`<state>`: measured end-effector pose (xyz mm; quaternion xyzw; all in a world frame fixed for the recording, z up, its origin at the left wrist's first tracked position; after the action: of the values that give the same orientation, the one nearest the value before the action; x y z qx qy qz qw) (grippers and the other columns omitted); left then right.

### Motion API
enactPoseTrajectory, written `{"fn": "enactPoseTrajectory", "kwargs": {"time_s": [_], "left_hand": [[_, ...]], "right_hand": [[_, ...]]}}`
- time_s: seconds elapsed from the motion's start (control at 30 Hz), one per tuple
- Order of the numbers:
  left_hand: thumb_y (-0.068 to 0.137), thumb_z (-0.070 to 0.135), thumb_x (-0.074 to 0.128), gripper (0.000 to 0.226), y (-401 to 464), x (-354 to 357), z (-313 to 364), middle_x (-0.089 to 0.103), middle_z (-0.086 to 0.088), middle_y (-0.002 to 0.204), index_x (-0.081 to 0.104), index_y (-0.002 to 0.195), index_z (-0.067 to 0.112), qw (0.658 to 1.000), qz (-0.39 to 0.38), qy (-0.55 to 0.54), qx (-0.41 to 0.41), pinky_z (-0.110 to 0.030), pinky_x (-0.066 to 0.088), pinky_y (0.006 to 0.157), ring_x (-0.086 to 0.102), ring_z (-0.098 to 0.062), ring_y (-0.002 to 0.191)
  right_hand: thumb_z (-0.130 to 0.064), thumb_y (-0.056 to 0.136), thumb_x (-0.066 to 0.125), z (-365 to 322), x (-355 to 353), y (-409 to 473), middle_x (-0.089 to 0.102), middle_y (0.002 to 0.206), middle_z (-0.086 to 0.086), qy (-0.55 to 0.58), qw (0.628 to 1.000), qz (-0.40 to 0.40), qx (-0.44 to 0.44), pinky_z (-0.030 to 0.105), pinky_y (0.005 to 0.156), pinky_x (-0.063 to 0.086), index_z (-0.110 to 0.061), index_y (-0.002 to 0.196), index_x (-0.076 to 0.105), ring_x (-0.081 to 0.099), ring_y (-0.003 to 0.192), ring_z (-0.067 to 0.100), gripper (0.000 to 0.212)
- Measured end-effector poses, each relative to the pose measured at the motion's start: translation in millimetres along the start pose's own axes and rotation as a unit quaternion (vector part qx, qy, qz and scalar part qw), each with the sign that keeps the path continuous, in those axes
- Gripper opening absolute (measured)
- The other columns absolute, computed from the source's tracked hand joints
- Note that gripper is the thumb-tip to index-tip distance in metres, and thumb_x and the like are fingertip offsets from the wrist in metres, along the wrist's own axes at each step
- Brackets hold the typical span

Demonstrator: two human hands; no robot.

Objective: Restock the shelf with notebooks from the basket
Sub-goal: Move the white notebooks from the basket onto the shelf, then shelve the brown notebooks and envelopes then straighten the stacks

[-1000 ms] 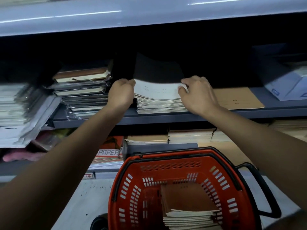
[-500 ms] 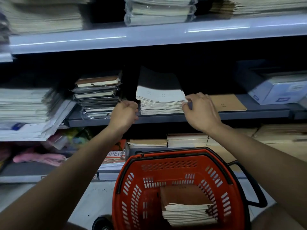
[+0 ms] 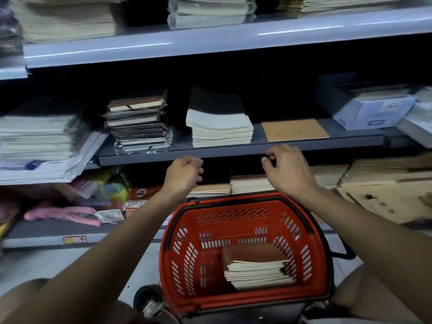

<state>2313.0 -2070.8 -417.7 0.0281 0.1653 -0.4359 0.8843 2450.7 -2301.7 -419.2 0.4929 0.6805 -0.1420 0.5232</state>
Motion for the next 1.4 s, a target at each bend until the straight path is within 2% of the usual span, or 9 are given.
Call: {"fn": "enactPoseTrajectory", "kwargs": {"time_s": [0.23,0.37,0.53,0.63,0.77,0.97,1.1,1.2,1.4], "left_hand": [[0.101,0.025,0.054,0.018,0.3,36.5,-44.1,0.07,-0.002,0.088,0.07,0.098,0.016,0.998,-0.031,0.032,-0.038,-0.033,0.05,0.068,0.064,-0.018,0.072],[0.102,0.014,0.054,0.018,-1.4,60.6,-79.6,0.064,-0.008,0.081,0.065,0.089,0.011,0.995,-0.061,0.042,-0.069,-0.024,0.044,0.052,0.056,-0.015,0.063],[0.089,0.017,0.056,0.02,-9.7,81.7,-131.3,0.072,-0.014,0.079,0.07,0.074,0.018,0.981,-0.105,0.072,-0.143,-0.038,0.052,0.073,0.063,-0.023,0.071],[0.075,0.02,0.054,0.02,-10.8,93.8,-163.0,0.075,-0.012,0.079,0.072,0.067,0.017,0.967,-0.126,0.079,-0.206,-0.03,0.048,0.065,0.064,-0.023,0.068],[0.094,-0.001,0.05,0.026,-18.6,110.7,-206.7,0.068,-0.013,0.079,0.069,0.083,0.014,0.949,-0.141,0.046,-0.279,-0.019,0.04,0.045,0.058,-0.015,0.052],[0.087,0.022,0.068,0.009,-22.9,132.8,-242.2,0.074,0.001,0.088,0.074,0.088,0.016,0.92,-0.155,0.116,-0.34,-0.031,0.053,0.075,0.067,-0.019,0.083],[0.067,0.042,0.062,0.042,-23.6,146.5,-245.9,0.077,-0.001,0.092,0.078,0.096,0.016,0.914,-0.16,0.131,-0.349,-0.029,0.056,0.076,0.071,-0.022,0.089],[0.043,0.057,0.053,0.072,-29.3,157.1,-258.5,0.078,-0.004,0.097,0.077,0.097,0.016,0.919,-0.134,0.096,-0.357,-0.037,0.059,0.088,0.072,-0.026,0.096],[0.033,0.051,0.061,0.064,-35.3,164.7,-262.8,0.074,-0.007,0.102,0.066,0.089,0.02,0.91,-0.047,-0.015,-0.412,-0.045,0.055,0.096,0.067,-0.029,0.1]], "right_hand": [[-0.035,0.101,0.054,39.8,31.4,-28.5,0.064,0.119,0.016,-0.004,0.996,-0.061,0.058,0.043,0.097,0.049,-0.01,0.126,0.07,0.053,0.117,0.036,0.038],[-0.039,0.1,0.05,71.1,67.6,-52.8,0.065,0.116,0.015,-0.029,0.986,-0.14,0.09,0.041,0.097,0.048,-0.01,0.122,0.069,0.054,0.116,0.037,0.041],[-0.043,0.096,0.05,108.9,117.2,-78.7,0.067,0.105,0.013,-0.031,0.952,-0.259,0.164,0.037,0.078,0.055,-0.017,0.098,0.067,0.065,0.096,0.033,0.031],[-0.039,0.091,0.053,126.8,146.9,-90.0,0.063,0.083,0.007,-0.007,0.92,-0.331,0.21,0.029,0.068,0.045,-0.023,0.072,0.052,0.066,0.08,0.032,0.025],[-0.035,0.084,0.058,145.4,180.3,-106.7,0.073,0.081,0.005,0.02,0.87,-0.404,0.281,0.035,0.07,0.054,-0.008,0.077,0.072,0.071,0.082,0.028,0.031],[-0.034,0.098,0.066,150.3,210.0,-125.2,0.075,0.096,0.008,0.063,0.799,-0.439,0.407,0.042,0.079,0.065,-0.011,0.102,0.071,0.074,0.084,0.025,0.024],[-0.027,0.096,0.066,145.2,214.4,-117.1,0.07,0.094,0.004,0.0,0.801,-0.454,0.391,0.026,0.054,0.054,-0.013,0.101,0.067,0.07,0.076,0.019,0.016],[-0.022,0.095,0.067,141.3,214.3,-109.0,0.068,0.093,0.004,-0.011,0.795,-0.45,0.405,0.029,0.062,0.059,-0.013,0.097,0.064,0.067,0.078,0.017,0.009],[-0.017,0.1,0.059,131.8,207.0,-107.7,0.063,0.08,0.005,0.034,0.78,-0.45,0.434,0.025,0.053,0.044,-0.014,0.084,0.059,0.058,0.064,0.017,0.016]]}}
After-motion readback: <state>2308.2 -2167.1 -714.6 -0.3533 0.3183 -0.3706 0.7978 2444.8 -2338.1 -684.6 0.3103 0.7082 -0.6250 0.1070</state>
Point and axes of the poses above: each hand's wrist, its own y-axis towards the middle knuckle, its own x-axis out of the palm, z = x × y, the point moved 2 cm from there along y, towards the middle knuckle
